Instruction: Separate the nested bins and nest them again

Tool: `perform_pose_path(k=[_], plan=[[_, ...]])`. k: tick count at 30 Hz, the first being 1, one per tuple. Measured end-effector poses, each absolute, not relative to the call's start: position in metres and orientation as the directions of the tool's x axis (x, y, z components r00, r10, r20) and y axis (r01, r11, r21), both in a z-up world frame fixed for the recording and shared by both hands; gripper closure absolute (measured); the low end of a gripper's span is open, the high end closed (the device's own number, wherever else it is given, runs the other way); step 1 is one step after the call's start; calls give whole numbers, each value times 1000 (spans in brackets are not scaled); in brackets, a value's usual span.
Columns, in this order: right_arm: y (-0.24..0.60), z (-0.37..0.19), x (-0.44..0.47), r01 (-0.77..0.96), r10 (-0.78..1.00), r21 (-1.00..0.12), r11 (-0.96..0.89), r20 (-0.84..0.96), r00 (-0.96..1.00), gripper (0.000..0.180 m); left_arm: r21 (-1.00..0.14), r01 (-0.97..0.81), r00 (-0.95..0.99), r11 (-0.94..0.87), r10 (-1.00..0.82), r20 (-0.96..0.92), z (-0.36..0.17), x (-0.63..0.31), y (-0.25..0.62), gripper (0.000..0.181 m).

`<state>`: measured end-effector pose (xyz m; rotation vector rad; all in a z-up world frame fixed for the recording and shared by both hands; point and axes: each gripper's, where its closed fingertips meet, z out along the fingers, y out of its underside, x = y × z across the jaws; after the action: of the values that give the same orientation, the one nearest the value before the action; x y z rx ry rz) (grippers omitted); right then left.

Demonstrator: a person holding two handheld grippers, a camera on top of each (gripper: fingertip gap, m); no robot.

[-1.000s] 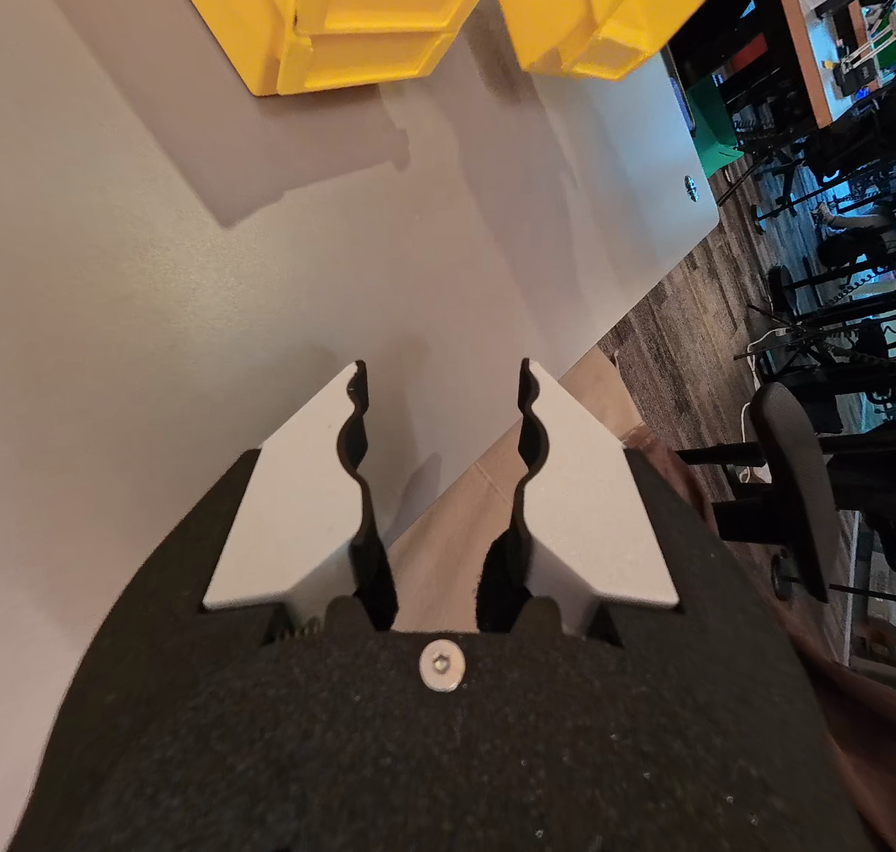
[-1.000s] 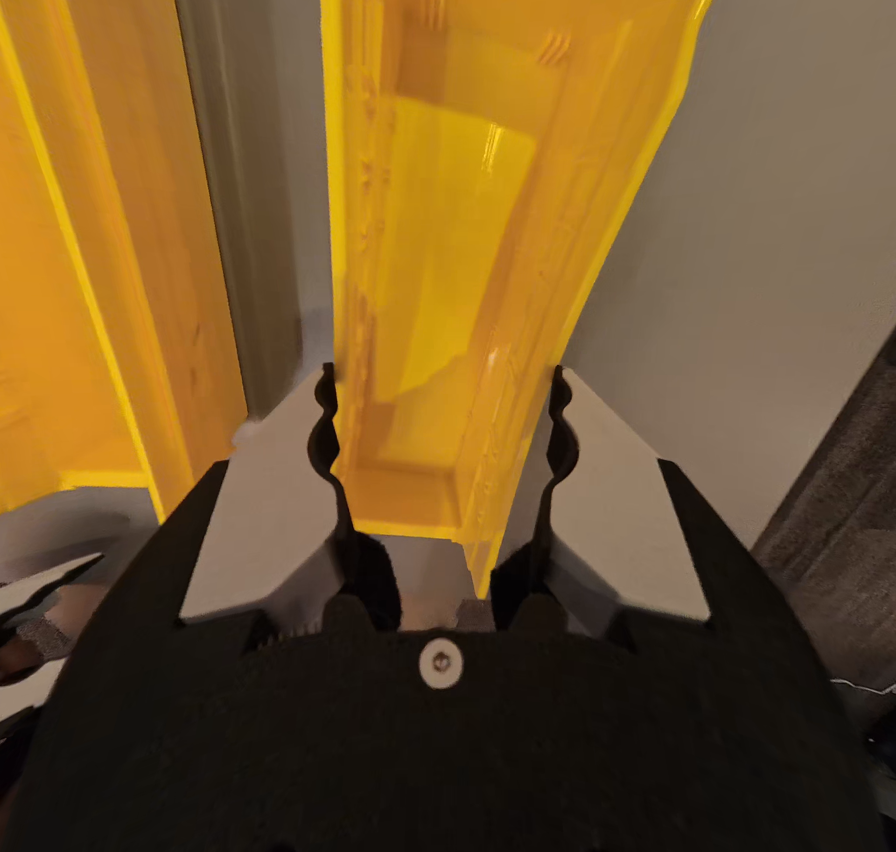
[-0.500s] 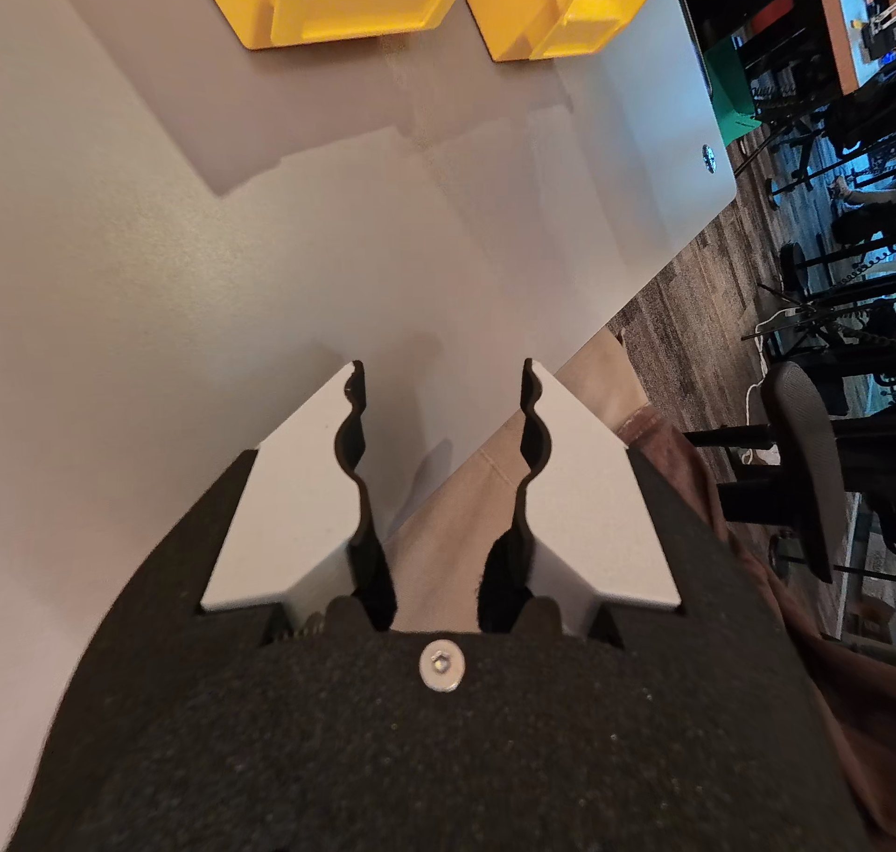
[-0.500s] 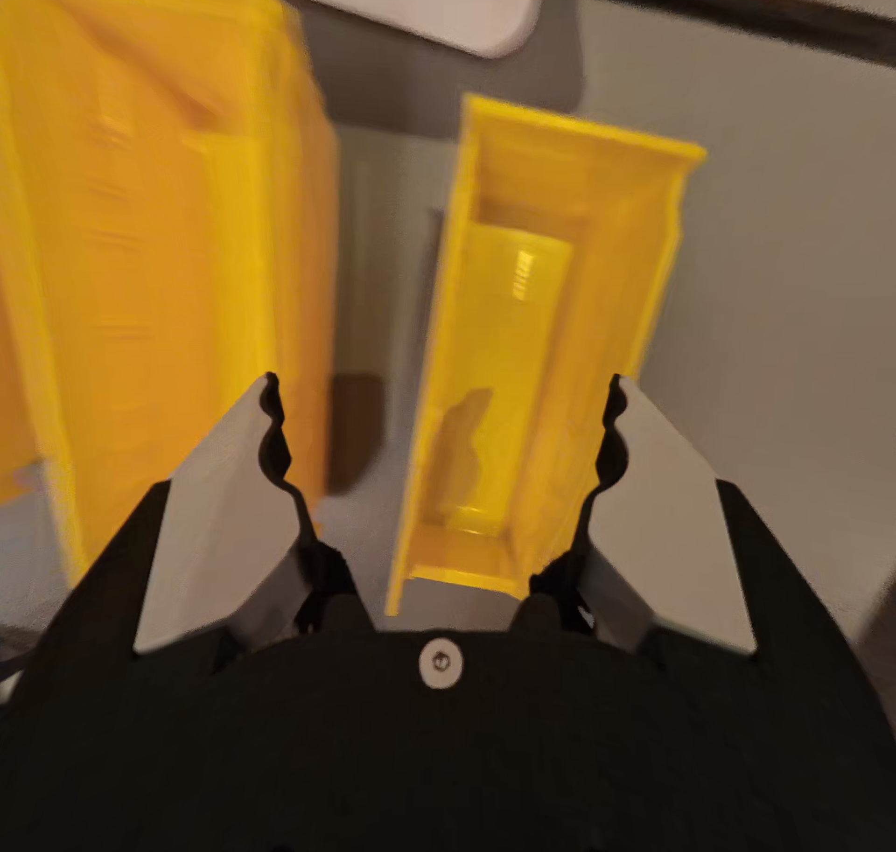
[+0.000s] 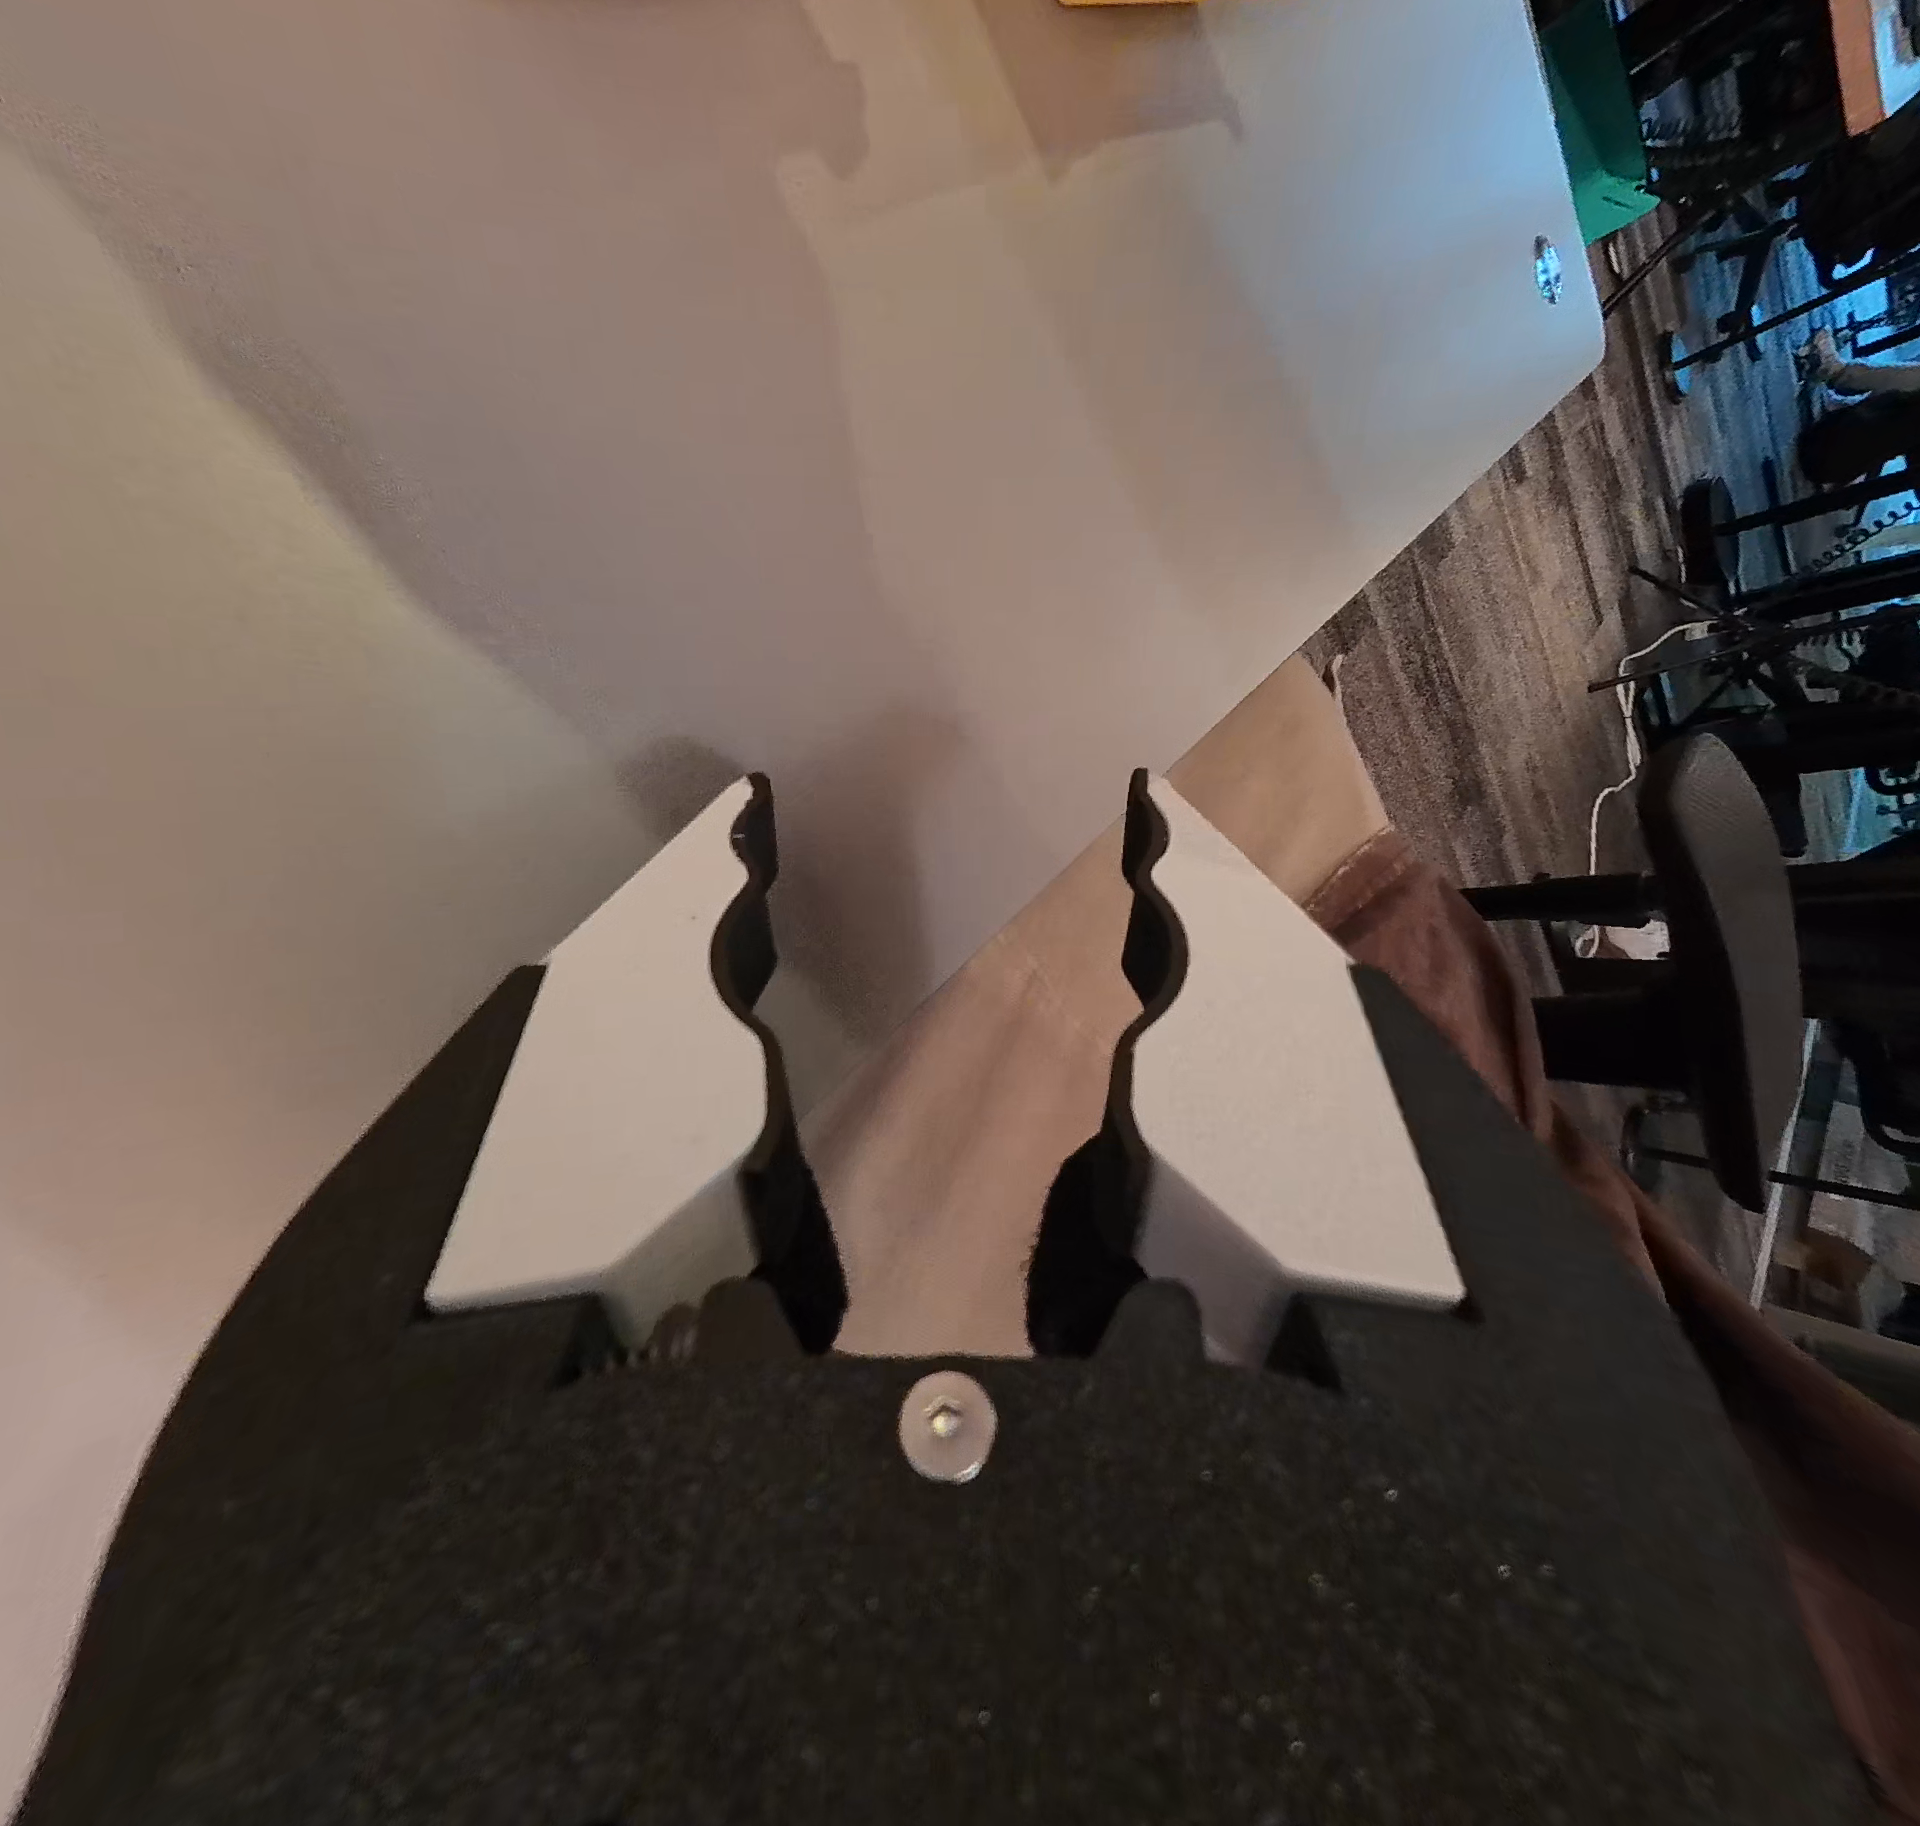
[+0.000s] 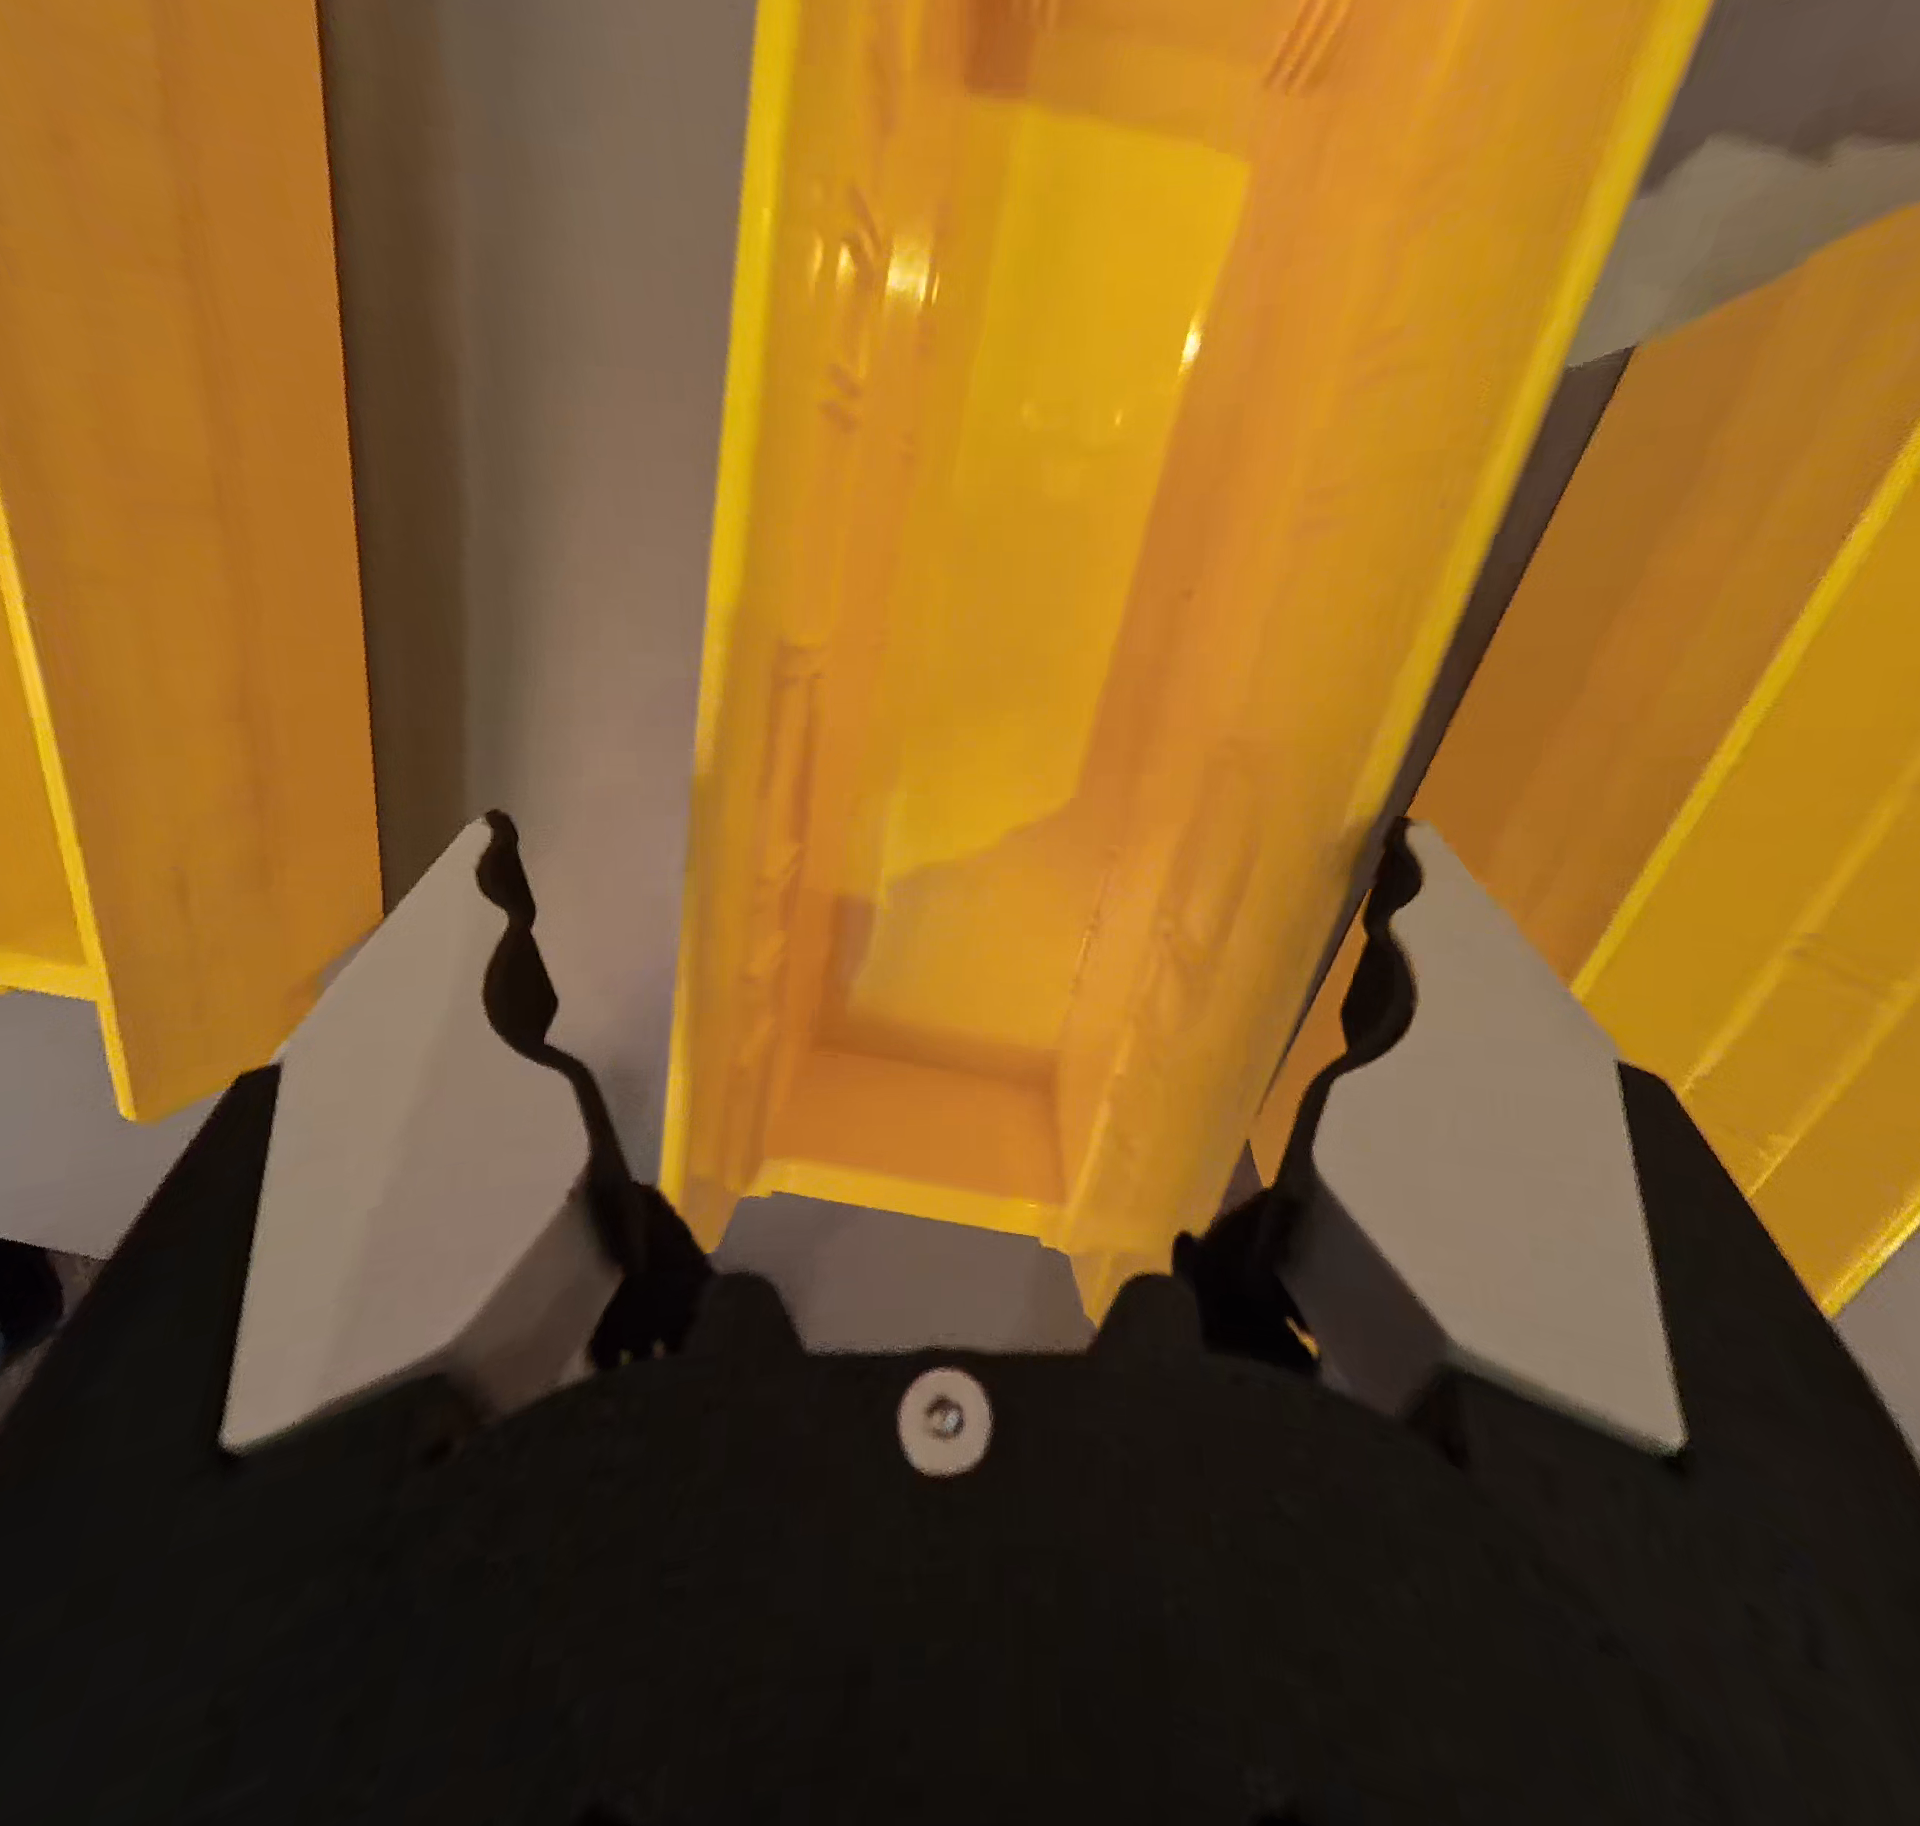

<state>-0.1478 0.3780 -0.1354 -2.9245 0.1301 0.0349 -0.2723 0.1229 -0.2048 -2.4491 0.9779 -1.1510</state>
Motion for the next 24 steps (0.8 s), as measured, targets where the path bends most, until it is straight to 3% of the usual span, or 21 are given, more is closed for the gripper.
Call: perform_pose_path(k=[6,12,18,24], plan=[[375,-139,-144,-39,-54,-169,-985,82,995,36,-492,-466,468,-735,-677,568,-205,-274,123,116],[386,-115,-129,4,-39,-265,-964,155,987,34,-489,-469,471,-735,-677,566,-207,-275,124,116],[381,-121,-133,-75,-80,-223,-972,16,997,26,-486,-470,472,-737,-675,567,-207,-276,125,116],[377,-132,-126,-112,-122,-189,-976,46,991,28,-485,-471,469,-737,-675,569,-207,-277,125,116]])
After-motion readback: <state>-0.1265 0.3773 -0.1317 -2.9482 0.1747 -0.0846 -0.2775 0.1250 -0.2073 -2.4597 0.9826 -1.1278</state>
